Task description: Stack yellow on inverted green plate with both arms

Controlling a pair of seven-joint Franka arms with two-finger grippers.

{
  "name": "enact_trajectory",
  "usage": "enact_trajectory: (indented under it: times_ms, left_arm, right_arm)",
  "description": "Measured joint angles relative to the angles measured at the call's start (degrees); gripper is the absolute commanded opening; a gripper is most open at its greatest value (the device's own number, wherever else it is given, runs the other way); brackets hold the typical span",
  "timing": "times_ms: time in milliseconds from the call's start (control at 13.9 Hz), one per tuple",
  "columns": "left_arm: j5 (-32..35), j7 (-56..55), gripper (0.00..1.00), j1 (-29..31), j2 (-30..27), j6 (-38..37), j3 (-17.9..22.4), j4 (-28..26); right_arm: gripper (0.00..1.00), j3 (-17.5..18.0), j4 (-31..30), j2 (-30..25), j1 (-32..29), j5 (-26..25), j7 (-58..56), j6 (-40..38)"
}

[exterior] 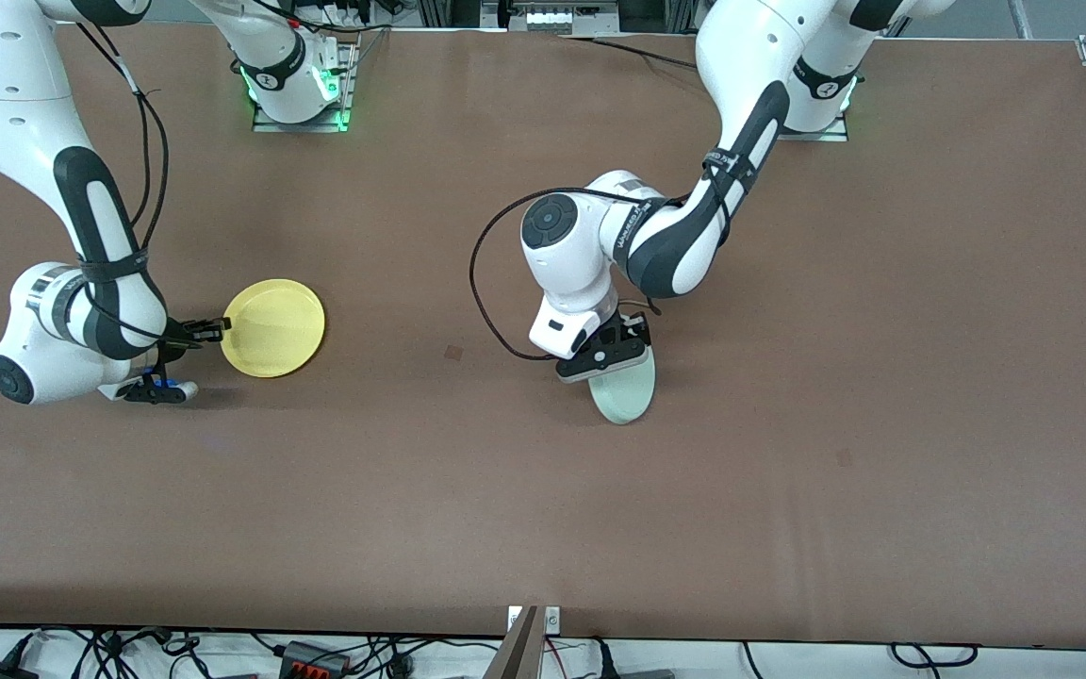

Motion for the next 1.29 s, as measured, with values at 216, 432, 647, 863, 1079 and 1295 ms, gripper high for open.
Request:
enact_trajectory:
  times_ms: [216, 432, 647, 863, 1079, 1295]
  left_arm:
    - [-0.2, 0.0, 0.97, 0.0, 2.2, 7.4, 0.0, 0.0]
    - [-0.5, -0.1, 1.00, 0.0, 2.6, 10.5, -0.1, 0.0]
    - [-4.3, -0.1, 1.00, -0.1, 2.6, 10.7, -0.9, 0.1]
    - [-4.9, 0.5, 1.00, 0.6, 2.2, 10.4, -1.0, 0.4]
    - [-4.9, 3.7, 1.00, 2.9, -0.6, 2.6, -1.0, 1.2]
    - [-5.0, 16.0, 1.00, 6.8, -5.6, -7.9, -0.9, 1.4]
  right_arm:
    - [0.00, 0.2, 7.1, -0.6, 0.1, 1.3, -0.3, -7.8]
    - [0.00, 0.6, 11.9, -1.3, 1.0, 2.5, -0.3, -11.7]
    - [0.00, 0.7, 12.8, -1.3, 3.0, 4.6, -0.3, -12.1]
    - [0.00, 0.8, 12.7, -1.1, 4.3, 5.1, -0.3, -12.1]
    - [0.00, 0.8, 12.8, -1.1, 6.4, 5.1, -0.3, -12.1]
    - [0.00, 0.8, 13.2, -1.1, 7.8, 6.7, -0.3, -12.1]
